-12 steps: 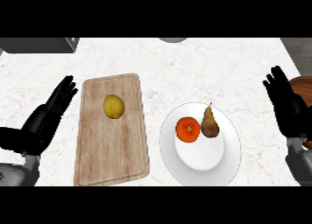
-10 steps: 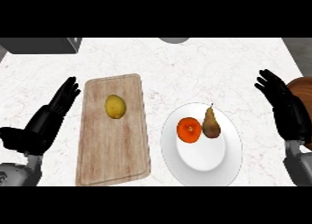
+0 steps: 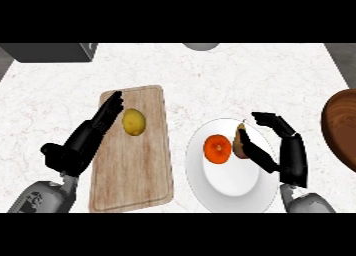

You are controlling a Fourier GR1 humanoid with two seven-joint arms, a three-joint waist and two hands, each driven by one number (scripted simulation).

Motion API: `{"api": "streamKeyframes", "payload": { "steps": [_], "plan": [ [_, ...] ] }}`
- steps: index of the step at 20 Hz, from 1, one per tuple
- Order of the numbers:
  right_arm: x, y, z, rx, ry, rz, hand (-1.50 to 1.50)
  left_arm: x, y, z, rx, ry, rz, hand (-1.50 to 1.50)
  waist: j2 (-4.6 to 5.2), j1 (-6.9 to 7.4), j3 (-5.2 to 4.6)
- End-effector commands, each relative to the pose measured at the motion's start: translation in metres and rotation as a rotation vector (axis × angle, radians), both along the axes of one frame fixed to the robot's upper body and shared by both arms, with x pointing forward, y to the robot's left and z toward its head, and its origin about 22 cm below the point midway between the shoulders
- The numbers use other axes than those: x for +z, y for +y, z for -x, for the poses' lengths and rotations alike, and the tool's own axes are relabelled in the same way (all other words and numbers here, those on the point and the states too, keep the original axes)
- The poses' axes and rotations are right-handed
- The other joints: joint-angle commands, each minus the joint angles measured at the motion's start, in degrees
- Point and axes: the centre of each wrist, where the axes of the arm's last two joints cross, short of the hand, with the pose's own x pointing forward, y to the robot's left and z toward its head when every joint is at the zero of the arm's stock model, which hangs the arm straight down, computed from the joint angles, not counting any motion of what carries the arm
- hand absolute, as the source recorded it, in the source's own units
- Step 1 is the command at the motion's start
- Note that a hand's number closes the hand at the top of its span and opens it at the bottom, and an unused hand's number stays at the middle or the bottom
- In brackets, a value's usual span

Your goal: Pick the squash from the plate and place it in the bowl

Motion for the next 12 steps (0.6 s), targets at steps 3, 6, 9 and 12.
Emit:
{"api": "streamKeyframes", "payload": {
  "steps": [3,6,9,12],
  "plan": [
    [-0.002,0.019,-0.018,0.021,-0.009,0.246,-1.5,-0.015,-0.017,0.011,-0.053,0.024,0.012,0.0,-0.04,0.92,0.15],
    [-0.002,0.017,-0.031,0.033,0.092,0.415,-1.5,0.0,-0.014,0.014,-0.044,0.025,0.018,0.0,-0.21,1.67,0.12],
    [0.026,0.003,-0.042,0.082,0.256,0.574,-1.5,-0.003,-0.014,0.003,-0.025,0.013,-0.007,0.0,-0.37,0.89,-0.05],
    [0.035,0.001,-0.047,0.119,0.44,0.748,-1.5,-0.004,-0.02,0.003,-0.047,0.014,0.02,0.0,-0.51,0.84,-0.24]
  ]
}}
